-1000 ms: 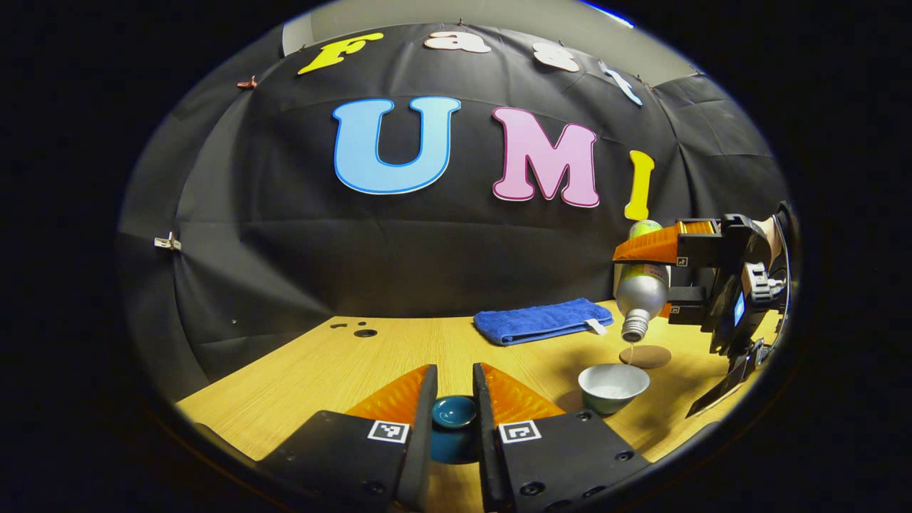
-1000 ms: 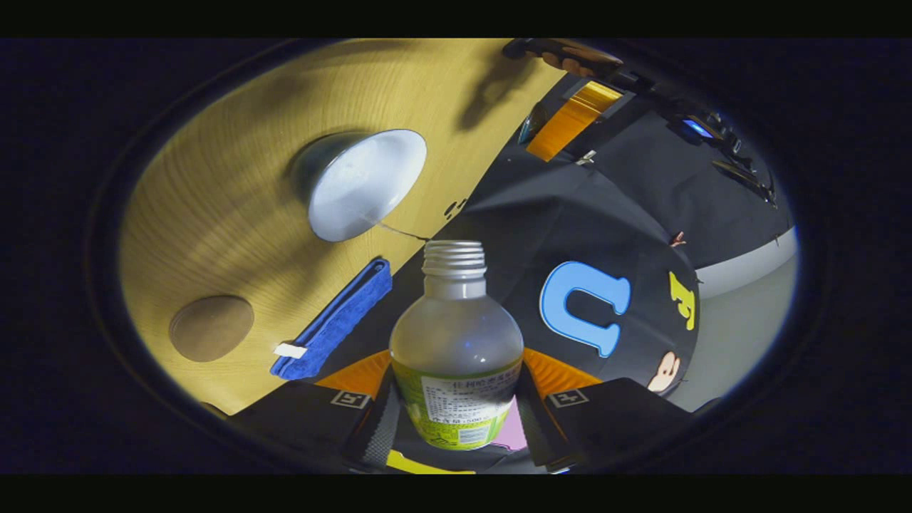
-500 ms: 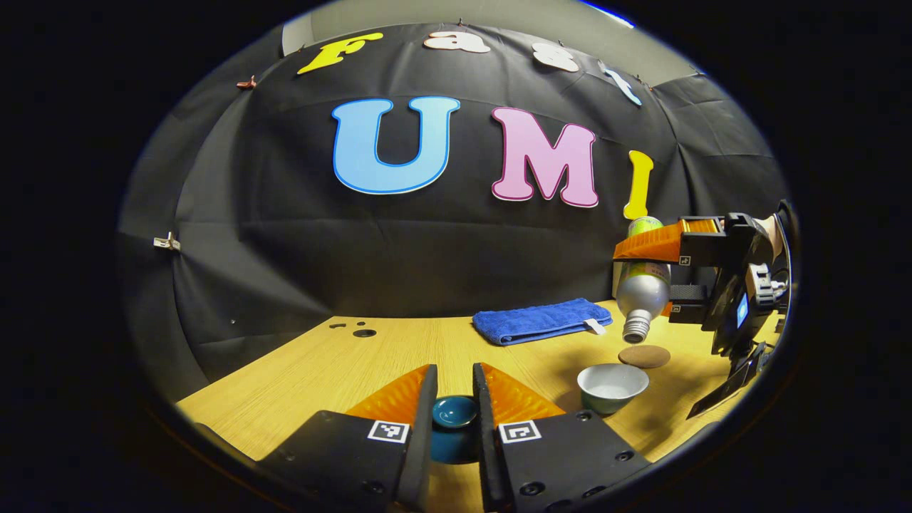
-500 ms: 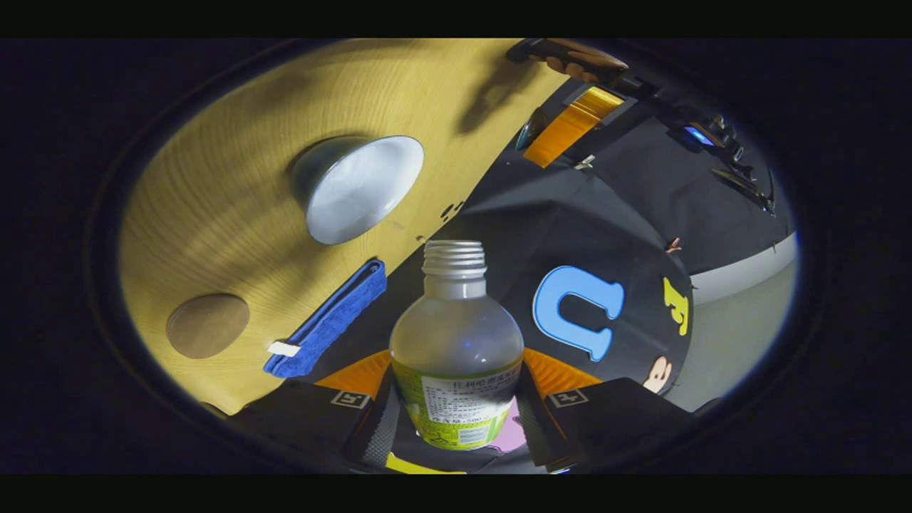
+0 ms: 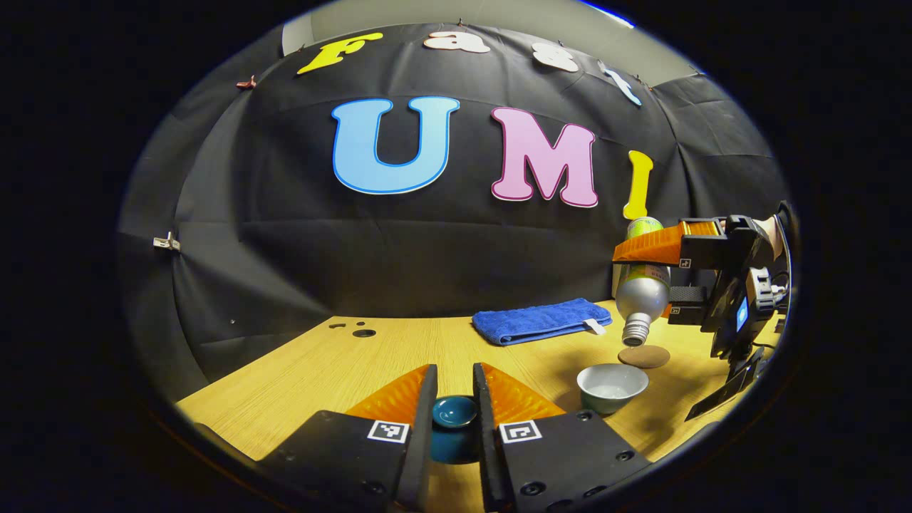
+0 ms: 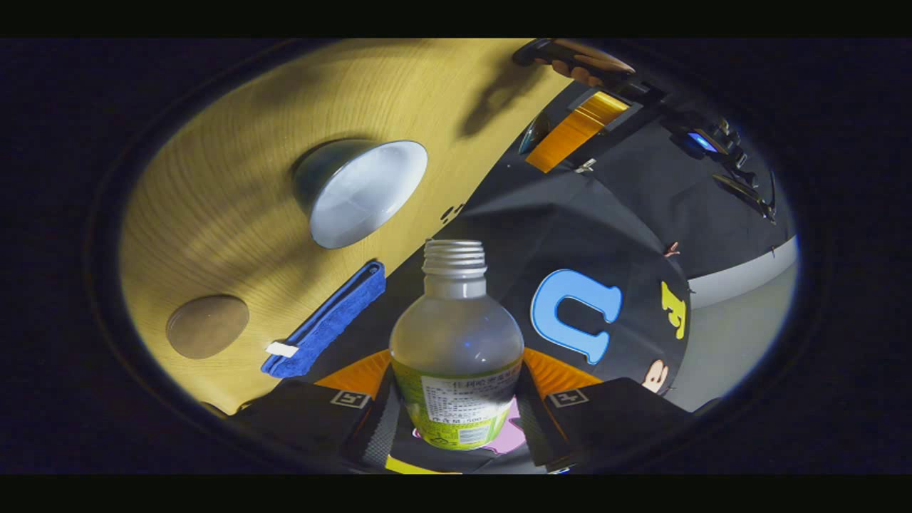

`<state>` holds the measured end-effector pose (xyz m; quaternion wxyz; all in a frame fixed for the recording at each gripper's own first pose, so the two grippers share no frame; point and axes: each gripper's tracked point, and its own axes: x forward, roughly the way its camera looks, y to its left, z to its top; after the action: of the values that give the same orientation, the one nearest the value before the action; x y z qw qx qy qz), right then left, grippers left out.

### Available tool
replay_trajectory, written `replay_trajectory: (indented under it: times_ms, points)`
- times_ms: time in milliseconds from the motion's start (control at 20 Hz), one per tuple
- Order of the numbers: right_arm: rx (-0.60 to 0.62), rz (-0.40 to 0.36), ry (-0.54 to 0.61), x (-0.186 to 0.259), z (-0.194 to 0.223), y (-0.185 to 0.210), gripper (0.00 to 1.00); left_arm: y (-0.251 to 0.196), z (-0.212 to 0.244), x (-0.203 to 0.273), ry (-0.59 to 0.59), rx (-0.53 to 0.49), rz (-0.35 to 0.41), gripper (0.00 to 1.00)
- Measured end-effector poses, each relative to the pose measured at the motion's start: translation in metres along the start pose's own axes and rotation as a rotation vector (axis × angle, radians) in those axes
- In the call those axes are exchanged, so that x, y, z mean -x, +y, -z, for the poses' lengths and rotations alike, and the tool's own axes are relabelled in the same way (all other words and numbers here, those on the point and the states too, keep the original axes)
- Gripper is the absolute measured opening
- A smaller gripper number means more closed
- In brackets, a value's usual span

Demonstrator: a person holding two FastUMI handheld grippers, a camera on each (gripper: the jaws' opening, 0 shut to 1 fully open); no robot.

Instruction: Open the teacup lid with one hand, grasp the water bottle and pour water into the teacup with the other hand; after pouring, place the water bottle on the coaster and then close the teacup lid.

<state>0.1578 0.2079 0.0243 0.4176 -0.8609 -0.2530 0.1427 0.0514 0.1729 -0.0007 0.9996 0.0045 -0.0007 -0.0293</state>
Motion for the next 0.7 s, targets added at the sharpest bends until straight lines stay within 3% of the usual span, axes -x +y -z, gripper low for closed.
replay_trajectory:
  times_ms: [500,600,700]
  points:
    - [0.039,0.009,-0.001,0.0003,-0.0004,0.002,0.75,-0.0009,-0.0001,0.0005,0.0,-0.001,0.002,0.32]
    - [0.0,0.019,0.02,0.0031,0.0032,0.001,0.71,-0.0013,-0.0003,-0.0002,0.0,-0.001,0.003,0.34]
    - [-0.064,0.032,0.046,0.0049,0.0044,-0.0001,0.75,-0.0011,0.0,-0.0002,-0.001,-0.001,0.003,0.34]
